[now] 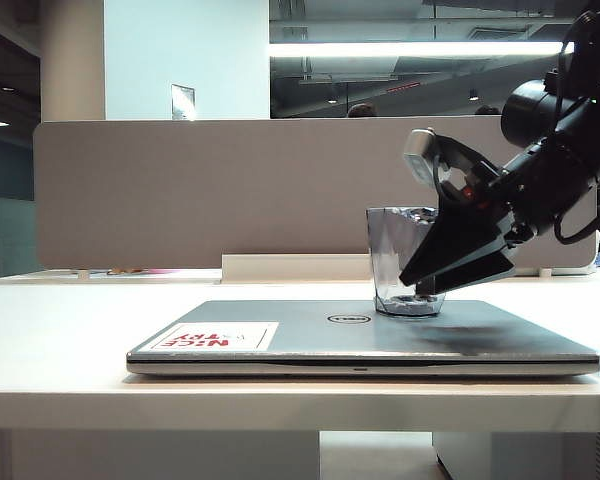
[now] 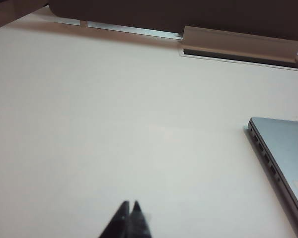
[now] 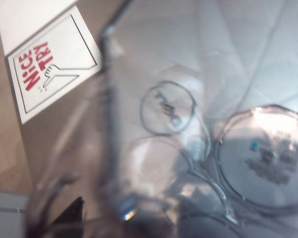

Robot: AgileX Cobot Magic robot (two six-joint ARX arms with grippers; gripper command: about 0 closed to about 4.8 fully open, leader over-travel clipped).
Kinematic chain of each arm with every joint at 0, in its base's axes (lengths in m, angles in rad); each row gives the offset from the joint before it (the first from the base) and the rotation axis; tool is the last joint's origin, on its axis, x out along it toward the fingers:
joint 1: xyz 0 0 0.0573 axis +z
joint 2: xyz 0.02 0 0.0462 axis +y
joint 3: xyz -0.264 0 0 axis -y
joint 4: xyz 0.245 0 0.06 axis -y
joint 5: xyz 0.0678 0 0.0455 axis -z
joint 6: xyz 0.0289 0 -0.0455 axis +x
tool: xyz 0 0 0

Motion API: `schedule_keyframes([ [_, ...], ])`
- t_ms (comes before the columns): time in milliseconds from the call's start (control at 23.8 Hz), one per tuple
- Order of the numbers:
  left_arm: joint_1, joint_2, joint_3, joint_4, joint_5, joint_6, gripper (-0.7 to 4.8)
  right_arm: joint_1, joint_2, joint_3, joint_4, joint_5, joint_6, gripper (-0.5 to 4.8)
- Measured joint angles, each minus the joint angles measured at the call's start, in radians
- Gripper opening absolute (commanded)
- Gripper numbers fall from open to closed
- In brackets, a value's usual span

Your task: Pick up the water cup and place it on the side of the laptop away from you.

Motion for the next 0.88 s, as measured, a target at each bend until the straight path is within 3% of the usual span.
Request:
schedule_keyframes([
  [168, 0.000, 0.000, 0.000, 0.000, 0.000, 0.000, -0.06, 0.000, -0.006, 0.023, -0.073, 0.072, 0.000, 2.44],
  [714, 0.000, 0.000, 0.000, 0.000, 0.000, 0.000, -0.06, -0.001, -0.006, 0.101, -0.154, 0.082, 0.003, 2.43],
  [883, 0.000, 0.000, 0.000, -0.001, 0.000, 0.000, -0.06, -0.001, -0.006, 0.124, -0.166, 0.146, 0.003, 2.43],
])
